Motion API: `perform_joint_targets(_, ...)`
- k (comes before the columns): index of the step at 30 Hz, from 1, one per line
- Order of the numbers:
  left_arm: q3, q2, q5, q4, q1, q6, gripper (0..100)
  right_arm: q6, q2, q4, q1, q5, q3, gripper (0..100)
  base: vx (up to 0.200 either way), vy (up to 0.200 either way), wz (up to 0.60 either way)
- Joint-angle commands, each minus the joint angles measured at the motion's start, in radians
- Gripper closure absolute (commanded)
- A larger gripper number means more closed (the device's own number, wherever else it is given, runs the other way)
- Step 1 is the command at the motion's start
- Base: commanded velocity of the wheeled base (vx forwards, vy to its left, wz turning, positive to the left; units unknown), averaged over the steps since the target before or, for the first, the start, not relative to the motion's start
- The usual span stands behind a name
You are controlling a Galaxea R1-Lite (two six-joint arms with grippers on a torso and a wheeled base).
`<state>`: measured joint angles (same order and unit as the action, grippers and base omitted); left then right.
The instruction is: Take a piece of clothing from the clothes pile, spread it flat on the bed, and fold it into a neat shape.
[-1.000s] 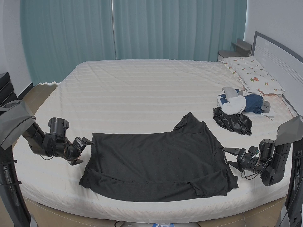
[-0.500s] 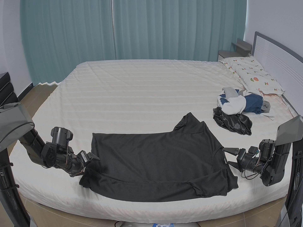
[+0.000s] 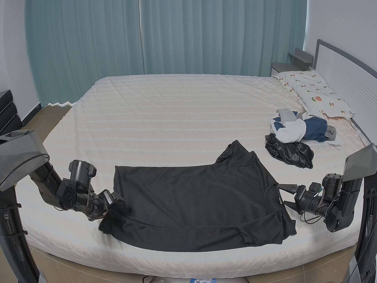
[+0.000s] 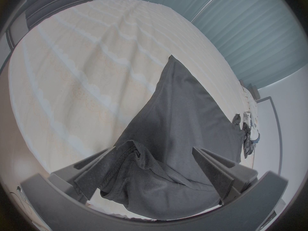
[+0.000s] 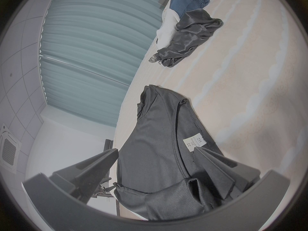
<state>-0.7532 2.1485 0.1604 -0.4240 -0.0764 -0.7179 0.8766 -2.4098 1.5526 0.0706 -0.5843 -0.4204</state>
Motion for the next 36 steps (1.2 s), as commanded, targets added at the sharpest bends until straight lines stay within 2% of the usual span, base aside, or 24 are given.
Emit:
perform_joint_targets(1,0.002,0.037,-0.042,-0.019,-0.031,0.002,0,-0.002,-0.002,0.011,0.000,0.000,0.000,0,0.000,0.000,0.00)
perform_joint_targets(2,0.003,0.039,-0.050,-0.027,-0.033,0.002,100,-0.007,-0.003,0.011,0.000,0.000,0.000,0,0.000,0.000,0.00)
perform_joint_targets(7,0.002,0.034,-0.058,-0.032,-0.033,-0.005,100,-0.011,0.000,0.011,0.000,0.000,0.002,0,0.000,0.000,0.00)
perform_joint_targets(11,0.012,0.025,-0.114,-0.025,-0.029,-0.006,100,-0.022,0.047,0.012,0.000,0.004,0.029,0,0.000,0.000,0.00)
perform_joint_targets(14,0.017,-0.001,-0.127,-0.022,-0.028,-0.006,100,-0.056,0.077,0.012,-0.002,0.006,0.054,0,0.000,0.000,0.00)
perform_joint_targets(18,0.032,-0.039,-0.127,-0.021,-0.028,-0.006,100,-0.102,0.083,0.011,-0.009,0.014,0.065,0,0.000,0.000,0.00)
perform_joint_targets(23,0.048,-0.084,-0.128,-0.018,-0.026,-0.005,100,-0.111,0.089,0.011,-0.009,0.041,0.065,0,0.000,0.000,0.00)
perform_joint_targets(36,0.069,-0.199,-0.127,0.073,-0.033,0.002,100,-0.151,0.089,0.009,-0.015,0.049,0.071,0,0.000,0.000,0.00)
